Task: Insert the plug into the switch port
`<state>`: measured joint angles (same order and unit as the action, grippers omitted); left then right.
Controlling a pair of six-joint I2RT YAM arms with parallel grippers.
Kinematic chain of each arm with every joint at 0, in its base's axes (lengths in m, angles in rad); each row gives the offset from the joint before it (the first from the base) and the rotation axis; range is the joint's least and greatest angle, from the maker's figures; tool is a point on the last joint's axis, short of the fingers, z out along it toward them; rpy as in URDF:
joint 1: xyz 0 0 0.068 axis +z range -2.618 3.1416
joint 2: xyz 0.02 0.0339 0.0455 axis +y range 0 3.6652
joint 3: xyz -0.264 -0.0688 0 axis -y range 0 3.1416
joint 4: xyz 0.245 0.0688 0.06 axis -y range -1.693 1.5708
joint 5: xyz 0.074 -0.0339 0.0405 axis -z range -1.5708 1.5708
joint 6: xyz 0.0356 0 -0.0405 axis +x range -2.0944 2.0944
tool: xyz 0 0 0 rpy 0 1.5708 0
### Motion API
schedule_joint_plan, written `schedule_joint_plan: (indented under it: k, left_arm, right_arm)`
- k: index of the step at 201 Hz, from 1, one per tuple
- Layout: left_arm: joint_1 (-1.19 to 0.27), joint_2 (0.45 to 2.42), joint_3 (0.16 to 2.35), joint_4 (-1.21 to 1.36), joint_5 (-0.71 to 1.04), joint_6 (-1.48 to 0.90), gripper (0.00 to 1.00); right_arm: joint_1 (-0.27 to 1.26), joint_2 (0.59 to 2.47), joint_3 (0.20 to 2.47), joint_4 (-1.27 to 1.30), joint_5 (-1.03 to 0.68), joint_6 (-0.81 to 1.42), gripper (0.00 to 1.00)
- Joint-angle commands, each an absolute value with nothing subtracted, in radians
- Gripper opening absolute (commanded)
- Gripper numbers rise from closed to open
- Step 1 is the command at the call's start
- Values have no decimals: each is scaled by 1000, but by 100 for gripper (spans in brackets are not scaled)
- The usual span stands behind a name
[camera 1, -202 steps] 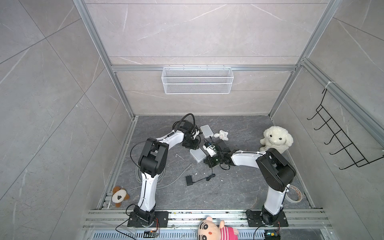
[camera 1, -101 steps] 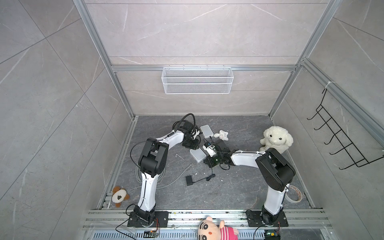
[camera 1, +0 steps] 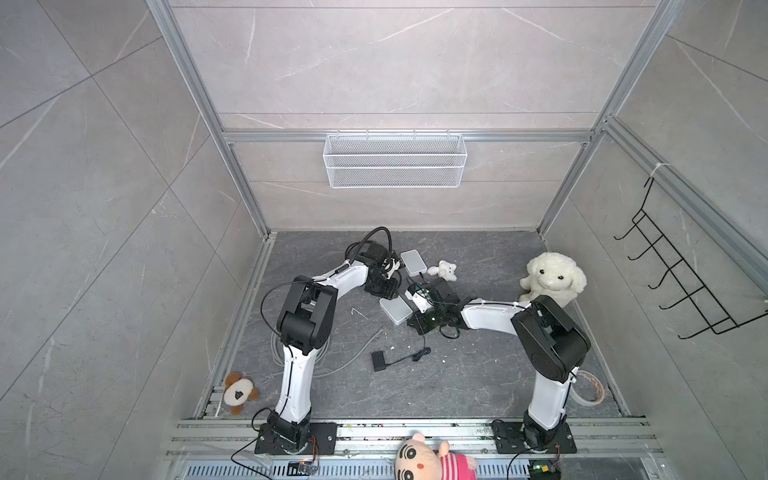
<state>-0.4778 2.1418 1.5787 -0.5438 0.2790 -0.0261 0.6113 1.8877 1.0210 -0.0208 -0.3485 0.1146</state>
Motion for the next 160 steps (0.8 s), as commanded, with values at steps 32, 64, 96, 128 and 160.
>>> schedule_joint_plan:
  k: [32,64,96,128,160]
  left_arm:
    - [-514,2237,1542,-699,232,0,38]
    - [-514,2240,1544,-698,233,-8,38]
    - [-512,2245,1546,-705,221,-19,38]
    - [-508,2247,1549,-709,205,-33,38]
    - [-508,2247,1551,-708,201,-40,38]
  right_arm:
    - [603,1859,1036,92,-343,116,4]
    - [602,1846,1009,118,-339,128,4]
    - [602,1828,985,134,-319,135,3]
    - [601,1813,962,139,-313,136,3]
    - [601,1831,962,146,-325,138,3]
